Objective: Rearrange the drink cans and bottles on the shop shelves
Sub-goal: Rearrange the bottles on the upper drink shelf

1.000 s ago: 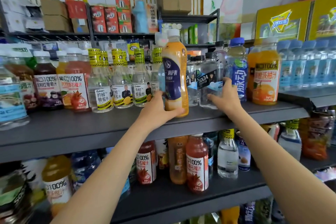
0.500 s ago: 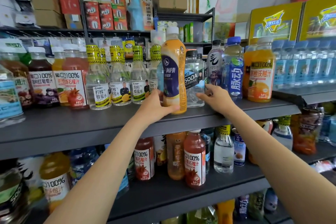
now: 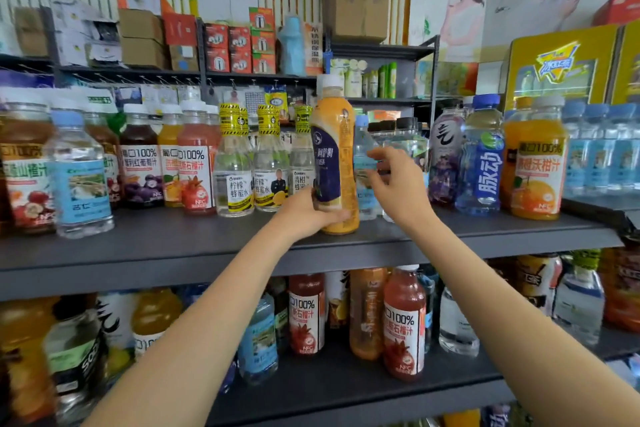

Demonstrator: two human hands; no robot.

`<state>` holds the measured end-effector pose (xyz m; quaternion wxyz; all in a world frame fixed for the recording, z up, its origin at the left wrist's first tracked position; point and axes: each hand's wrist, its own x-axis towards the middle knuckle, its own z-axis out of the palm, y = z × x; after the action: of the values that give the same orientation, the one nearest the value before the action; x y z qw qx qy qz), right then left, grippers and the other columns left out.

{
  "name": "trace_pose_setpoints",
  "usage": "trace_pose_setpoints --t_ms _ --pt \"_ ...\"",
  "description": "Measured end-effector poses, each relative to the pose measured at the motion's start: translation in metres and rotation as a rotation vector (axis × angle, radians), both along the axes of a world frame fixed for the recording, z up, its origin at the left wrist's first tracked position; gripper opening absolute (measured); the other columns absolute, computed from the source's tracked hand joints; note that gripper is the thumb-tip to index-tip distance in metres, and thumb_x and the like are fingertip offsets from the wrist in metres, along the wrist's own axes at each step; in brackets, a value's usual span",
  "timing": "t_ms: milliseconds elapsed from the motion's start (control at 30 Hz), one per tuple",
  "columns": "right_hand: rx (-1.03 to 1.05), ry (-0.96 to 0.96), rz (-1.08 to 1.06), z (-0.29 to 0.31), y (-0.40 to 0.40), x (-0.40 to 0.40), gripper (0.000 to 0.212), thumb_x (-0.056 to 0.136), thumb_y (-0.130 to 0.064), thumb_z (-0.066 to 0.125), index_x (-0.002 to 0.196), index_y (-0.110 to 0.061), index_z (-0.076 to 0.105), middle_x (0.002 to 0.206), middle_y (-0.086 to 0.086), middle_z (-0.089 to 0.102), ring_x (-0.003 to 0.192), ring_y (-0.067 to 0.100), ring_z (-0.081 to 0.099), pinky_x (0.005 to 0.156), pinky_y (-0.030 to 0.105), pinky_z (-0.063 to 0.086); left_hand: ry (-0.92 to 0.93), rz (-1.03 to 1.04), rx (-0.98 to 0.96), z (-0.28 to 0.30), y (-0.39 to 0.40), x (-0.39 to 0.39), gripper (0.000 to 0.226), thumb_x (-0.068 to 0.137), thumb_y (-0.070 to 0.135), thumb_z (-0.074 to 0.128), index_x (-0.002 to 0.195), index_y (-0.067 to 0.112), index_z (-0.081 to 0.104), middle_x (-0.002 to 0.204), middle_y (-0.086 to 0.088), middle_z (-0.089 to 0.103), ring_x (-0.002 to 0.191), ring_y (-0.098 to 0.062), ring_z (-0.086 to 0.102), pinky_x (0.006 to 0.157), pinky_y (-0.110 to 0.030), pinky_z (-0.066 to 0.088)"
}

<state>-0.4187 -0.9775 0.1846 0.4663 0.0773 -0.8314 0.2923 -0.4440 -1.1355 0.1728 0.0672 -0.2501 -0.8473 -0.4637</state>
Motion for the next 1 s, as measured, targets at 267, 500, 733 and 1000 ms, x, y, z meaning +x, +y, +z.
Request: trace_pose_setpoints --t_ms 267,500,733,1000 --pt "0.510 -0.178 -0.557 0.036 -0.016 -0.044 0.103 0.082 -0.055 0.059 0.149 -0.016 -0.008 0.149 0.028 0.023 0.144 0.038 0.002 0.114 0.050 -0.005 0.060 0.216 -0.004 -0.013 -0.032 -0.021 0.045 0.082 0.036 0.070 0.118 0.014 0.054 0.118 -0.004 0.062 0.107 -0.023 0.057 0.093 -0.038 0.046" --pt "0.283 0.194 -0.114 0.008 -0.021 -0.031 0.089 0.074 -0.017 0.074 0.140 -0.031 0.016 0.122 0.017 0.042 0.095 0.032 0.048 0.075 0.035 0.044 0.206 0.284 -0.043 -0.016 -0.029 -0.015 0.046 0.084 0.037 0.067 0.120 0.015 0.049 0.122 -0.006 0.056 0.112 -0.027 0.052 0.092 -0.039 0.044" --pt "-0.001 0.439 0.096 0.005 0.022 0.034 0.087 0.077 -0.014 0.075 0.143 -0.003 0.020 0.144 0.012 0.031 0.125 0.002 0.028 0.094 -0.005 0.020 0.644 0.423 0.109 -0.011 0.005 0.016 0.041 0.087 0.015 0.055 0.126 0.009 0.045 0.124 -0.010 0.044 0.117 -0.025 0.042 0.098 -0.036 0.036" --pt "-0.010 0.522 -0.077 0.022 0.153 0.078 0.085 0.081 -0.023 0.071 0.143 0.001 0.018 0.150 0.015 0.027 0.137 0.025 0.032 0.108 0.015 0.027 0.744 0.153 0.040 -0.003 0.158 0.047 0.045 0.089 0.011 0.051 0.133 0.016 0.042 0.131 -0.005 0.040 0.123 -0.022 0.038 0.099 -0.033 0.033"
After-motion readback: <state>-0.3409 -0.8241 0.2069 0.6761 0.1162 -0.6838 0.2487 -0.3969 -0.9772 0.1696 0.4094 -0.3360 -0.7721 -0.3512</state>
